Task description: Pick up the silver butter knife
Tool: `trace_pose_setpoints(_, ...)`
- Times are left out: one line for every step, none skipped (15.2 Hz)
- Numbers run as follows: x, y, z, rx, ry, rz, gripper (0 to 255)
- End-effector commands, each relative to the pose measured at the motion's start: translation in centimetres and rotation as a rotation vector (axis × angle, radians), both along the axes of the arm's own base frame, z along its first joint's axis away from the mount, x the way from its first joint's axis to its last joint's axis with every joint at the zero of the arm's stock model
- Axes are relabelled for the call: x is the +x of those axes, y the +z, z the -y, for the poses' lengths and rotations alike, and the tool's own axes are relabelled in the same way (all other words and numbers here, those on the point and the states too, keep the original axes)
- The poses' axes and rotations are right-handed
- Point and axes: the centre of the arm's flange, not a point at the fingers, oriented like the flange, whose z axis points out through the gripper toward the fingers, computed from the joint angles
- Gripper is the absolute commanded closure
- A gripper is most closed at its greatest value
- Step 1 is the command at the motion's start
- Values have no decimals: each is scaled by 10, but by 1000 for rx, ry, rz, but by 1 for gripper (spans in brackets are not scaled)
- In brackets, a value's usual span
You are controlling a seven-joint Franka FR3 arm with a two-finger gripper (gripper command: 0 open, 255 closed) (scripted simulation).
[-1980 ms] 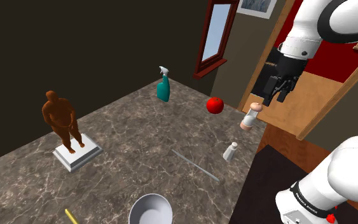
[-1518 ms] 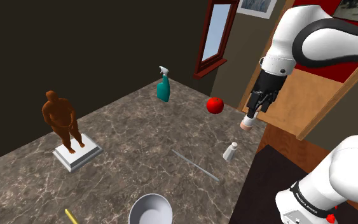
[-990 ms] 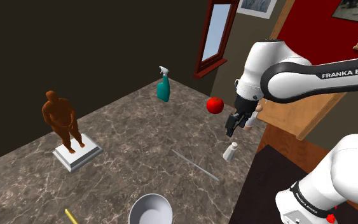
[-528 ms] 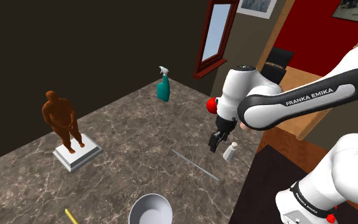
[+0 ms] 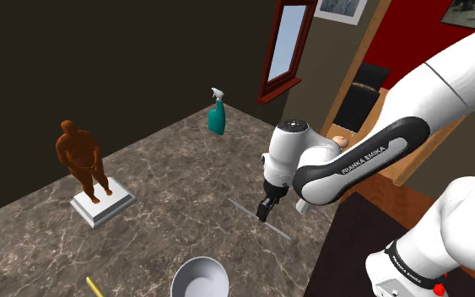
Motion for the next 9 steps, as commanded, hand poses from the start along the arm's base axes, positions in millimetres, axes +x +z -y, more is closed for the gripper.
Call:
trace_pose_setpoints(1,-14,-5,0,13,3,0)
trace_pose_setpoints(1,-20,-5,0,13,3,0)
trace_pose_setpoints(1,-25,-5,0,13,3,0)
trace_pose_setpoints(1,-30,-5,0,13,3,0)
trace_pose_setpoints(1,-35,-5,0,13,3,0)
trace_pose_setpoints(1,-41,-5,0,13,3,0)
trace_pose_setpoints(1,-46,-5,0,13,3,0)
trace_pose_setpoints(1,-49,-5,0,13,3,0)
trace_pose_setpoints(1,-49,-5,0,13,3,0)
